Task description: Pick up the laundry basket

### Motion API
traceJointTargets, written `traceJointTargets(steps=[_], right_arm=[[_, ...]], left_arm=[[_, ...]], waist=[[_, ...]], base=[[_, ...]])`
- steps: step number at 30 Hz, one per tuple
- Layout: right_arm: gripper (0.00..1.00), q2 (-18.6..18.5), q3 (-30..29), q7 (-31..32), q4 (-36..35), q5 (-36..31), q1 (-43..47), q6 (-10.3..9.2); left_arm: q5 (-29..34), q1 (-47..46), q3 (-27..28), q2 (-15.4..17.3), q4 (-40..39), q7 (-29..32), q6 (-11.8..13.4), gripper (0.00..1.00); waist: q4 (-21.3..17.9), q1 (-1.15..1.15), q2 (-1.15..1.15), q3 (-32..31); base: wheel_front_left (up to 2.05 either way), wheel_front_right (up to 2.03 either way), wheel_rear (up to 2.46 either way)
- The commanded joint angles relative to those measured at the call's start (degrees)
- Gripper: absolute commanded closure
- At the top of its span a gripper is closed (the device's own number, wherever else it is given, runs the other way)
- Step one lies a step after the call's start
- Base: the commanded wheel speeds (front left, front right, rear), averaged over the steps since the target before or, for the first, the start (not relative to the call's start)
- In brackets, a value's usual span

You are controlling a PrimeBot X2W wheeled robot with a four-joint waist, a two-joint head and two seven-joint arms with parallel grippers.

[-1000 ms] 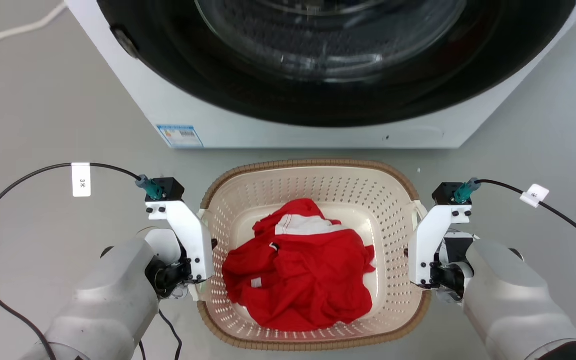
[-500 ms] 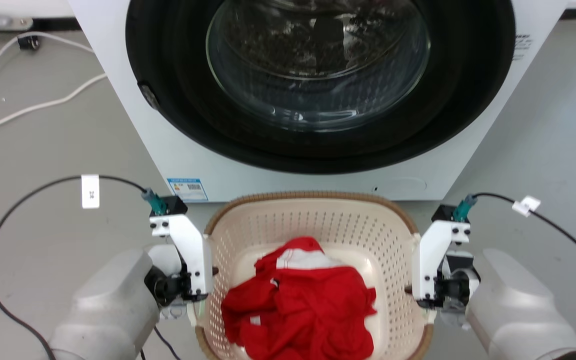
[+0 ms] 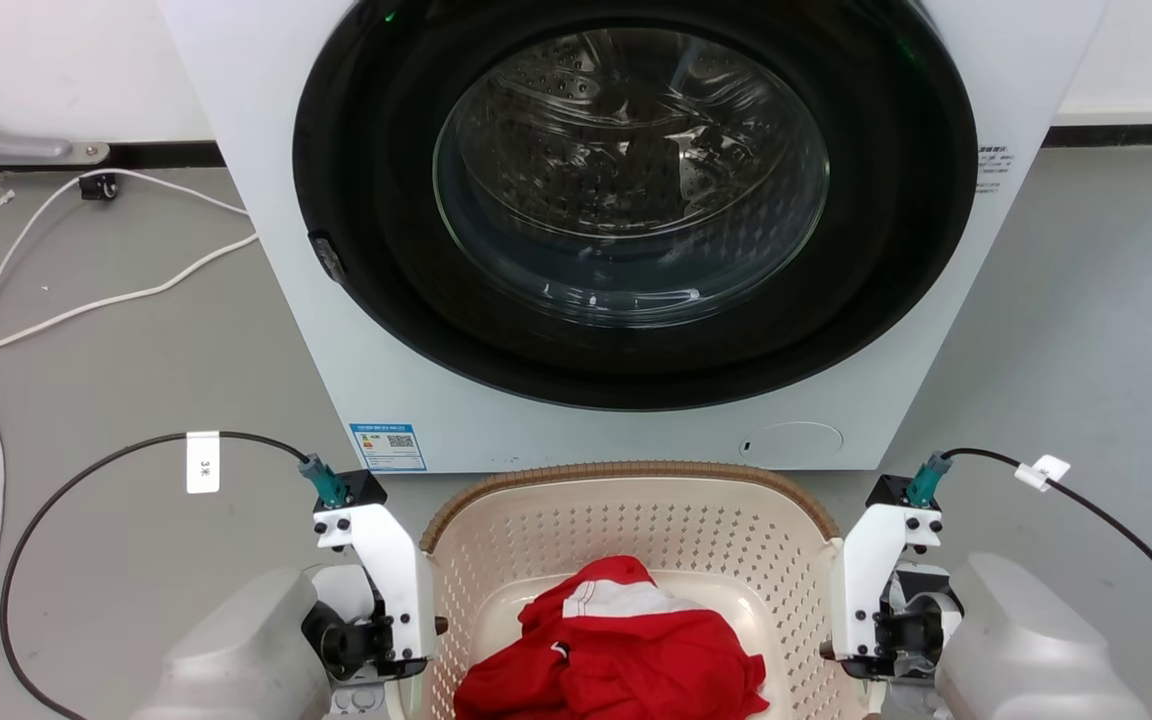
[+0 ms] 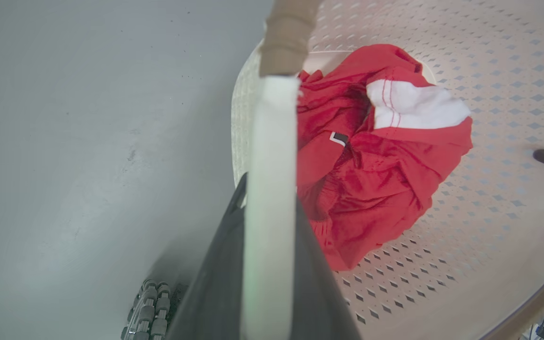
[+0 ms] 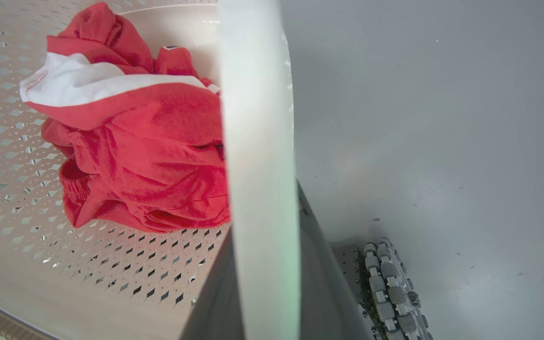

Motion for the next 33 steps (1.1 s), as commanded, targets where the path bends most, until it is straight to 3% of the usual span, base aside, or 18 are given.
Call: traceJointTargets(steps=[1, 33], right_arm=[[1.00, 0.17, -0.44, 0.05, -0.15, -0.37, 0.66, 0.18], [1.00, 0.59, -5.05, -0.49, -0.18, -5.78, 0.36, 0.18]], left_arm=[[-0.50, 0.85, -0.05, -0.63, -0.19, 0.22, -0.43, 1.00], [-1.75, 0.56, -2.09, -0.91, -0.22, -0.90, -0.44, 1.00]], waist=[[0.08, 0.01, 0.00, -0.17], [0.14, 0.01, 0.00, -0.08]], base=[[0.00, 0.00, 0.00], [0.00, 0.00, 0.00]])
